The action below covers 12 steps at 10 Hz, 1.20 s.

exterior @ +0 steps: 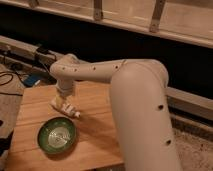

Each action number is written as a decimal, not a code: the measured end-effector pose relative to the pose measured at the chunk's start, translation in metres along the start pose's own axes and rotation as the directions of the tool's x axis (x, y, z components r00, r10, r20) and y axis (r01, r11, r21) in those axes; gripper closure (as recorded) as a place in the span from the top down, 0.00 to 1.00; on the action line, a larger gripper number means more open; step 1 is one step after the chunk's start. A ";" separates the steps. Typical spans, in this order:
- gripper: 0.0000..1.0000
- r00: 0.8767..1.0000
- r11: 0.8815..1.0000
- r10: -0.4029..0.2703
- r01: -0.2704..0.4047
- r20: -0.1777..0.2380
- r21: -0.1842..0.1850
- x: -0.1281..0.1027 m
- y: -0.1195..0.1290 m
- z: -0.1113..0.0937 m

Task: Place the bottle in the ceramic bowl

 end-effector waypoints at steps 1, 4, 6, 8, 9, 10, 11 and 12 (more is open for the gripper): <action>0.65 1.000 1.000 0.003 -0.003 0.011 -0.021 0.000 0.002 0.010; 0.65 0.999 0.997 0.018 -0.015 0.039 -0.075 -0.001 0.007 0.029; 0.65 0.998 0.994 0.016 -0.010 0.058 -0.105 -0.010 0.006 0.037; 0.65 0.998 0.992 -0.009 0.016 0.061 -0.123 -0.020 0.014 0.048; 0.65 0.998 0.992 -0.010 0.017 0.056 -0.126 -0.020 0.013 0.051; 0.65 0.999 0.991 -0.014 0.020 0.044 -0.133 -0.019 0.012 0.056; 0.65 0.999 0.989 -0.026 0.029 0.021 -0.148 -0.019 0.016 0.066; 0.65 1.000 0.988 -0.028 0.027 0.000 -0.155 -0.016 0.017 0.073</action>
